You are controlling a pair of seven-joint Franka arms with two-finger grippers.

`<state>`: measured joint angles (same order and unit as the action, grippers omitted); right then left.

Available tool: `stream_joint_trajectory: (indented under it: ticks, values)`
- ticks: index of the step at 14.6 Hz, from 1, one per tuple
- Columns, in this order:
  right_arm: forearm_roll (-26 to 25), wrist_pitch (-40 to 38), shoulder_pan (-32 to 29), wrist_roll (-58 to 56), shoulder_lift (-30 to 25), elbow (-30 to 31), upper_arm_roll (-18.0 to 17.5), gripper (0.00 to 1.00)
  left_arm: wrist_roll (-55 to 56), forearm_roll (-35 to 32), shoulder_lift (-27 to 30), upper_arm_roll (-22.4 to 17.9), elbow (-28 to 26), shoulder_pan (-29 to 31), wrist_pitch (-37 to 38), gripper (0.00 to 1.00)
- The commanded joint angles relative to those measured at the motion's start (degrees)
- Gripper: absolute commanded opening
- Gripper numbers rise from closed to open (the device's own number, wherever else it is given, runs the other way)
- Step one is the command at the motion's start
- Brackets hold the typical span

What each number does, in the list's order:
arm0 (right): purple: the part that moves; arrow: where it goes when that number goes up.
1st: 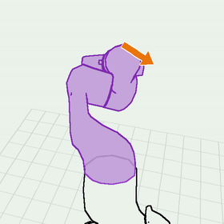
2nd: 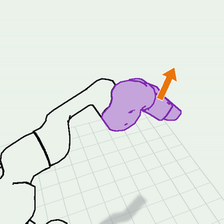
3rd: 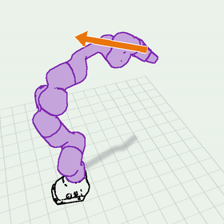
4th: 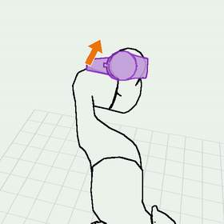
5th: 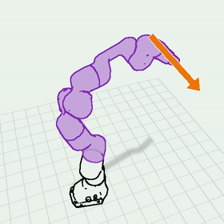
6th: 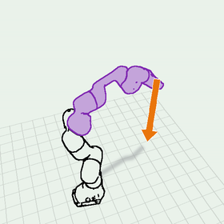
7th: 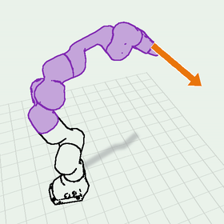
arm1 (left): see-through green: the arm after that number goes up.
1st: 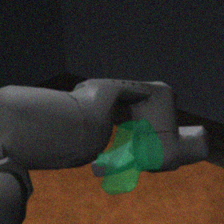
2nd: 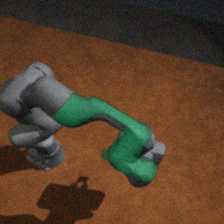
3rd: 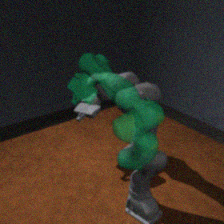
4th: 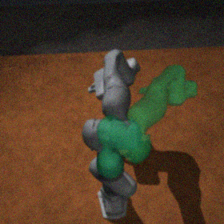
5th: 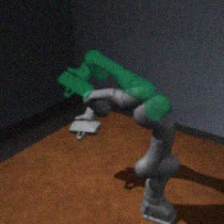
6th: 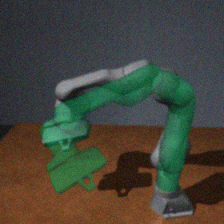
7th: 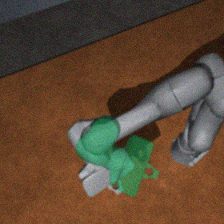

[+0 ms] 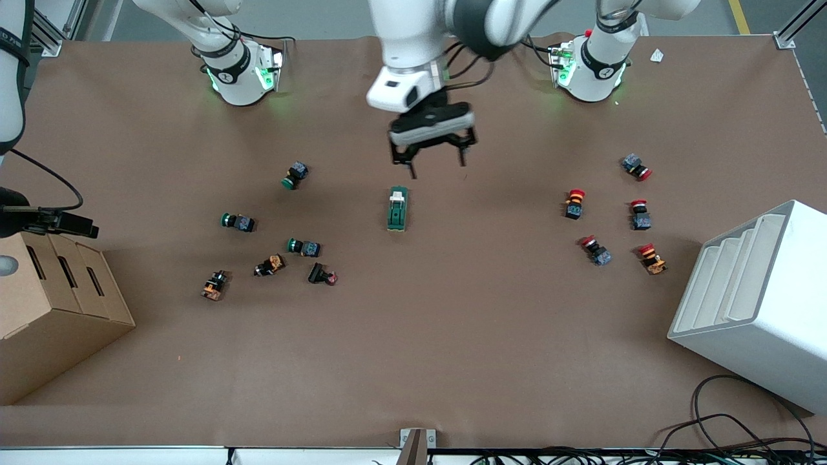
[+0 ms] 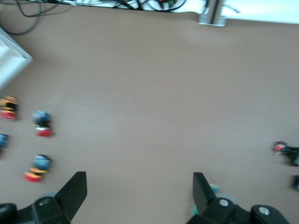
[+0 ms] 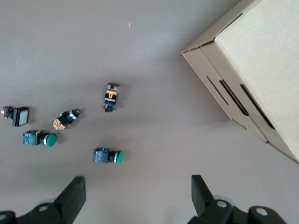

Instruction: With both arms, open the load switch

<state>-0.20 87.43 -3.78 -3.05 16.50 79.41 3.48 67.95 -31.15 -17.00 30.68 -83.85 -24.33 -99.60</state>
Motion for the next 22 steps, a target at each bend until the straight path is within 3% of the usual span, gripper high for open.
stream_joint_trajectory:
  ticks: [1, 6, 9, 14, 18, 22]
  values:
    - [-0.5, -3.14, -0.52, -0.11, -0.06, -1.09, -1.02, 1.0, -13.23, 4.6, 1.7, 0.44, 4.3, 6.11, 5.98, 1.0]
    - [-0.15, -7.8, -0.09, -0.28, -2.77, -1.72, -1.2, 1.0, -30.57, 12.78, 6.8, 0.43, 4.39, 20.89, 6.17, 1.0]
    - [-0.15, -5.26, 0.09, -0.28, -8.66, 5.47, -1.2, 1.0, -39.96, 13.22, 9.51, -0.7, 4.13, 23.79, 7.13, 1.0]
    - [-0.41, -2.53, 1.49, -0.28, -16.22, 13.31, -0.94, 1.0, -58.07, 25.6, 14.53, -17.2, -0.95, 21.35, 7.76, 1.0]
    - [-0.94, -3.32, 2.37, -0.28, -20.26, 15.15, -0.58, 1.0, -67.58, 29.56, 19.1, -26.08, -5.7, 18.19, 7.76, 1.0]
    - [-0.94, -3.32, 4.13, -0.28, -24.05, 17.89, 2.14, 1.0, -69.7, 31.42, 23.67, -28.57, -10.97, 16.96, 7.76, 1.0]
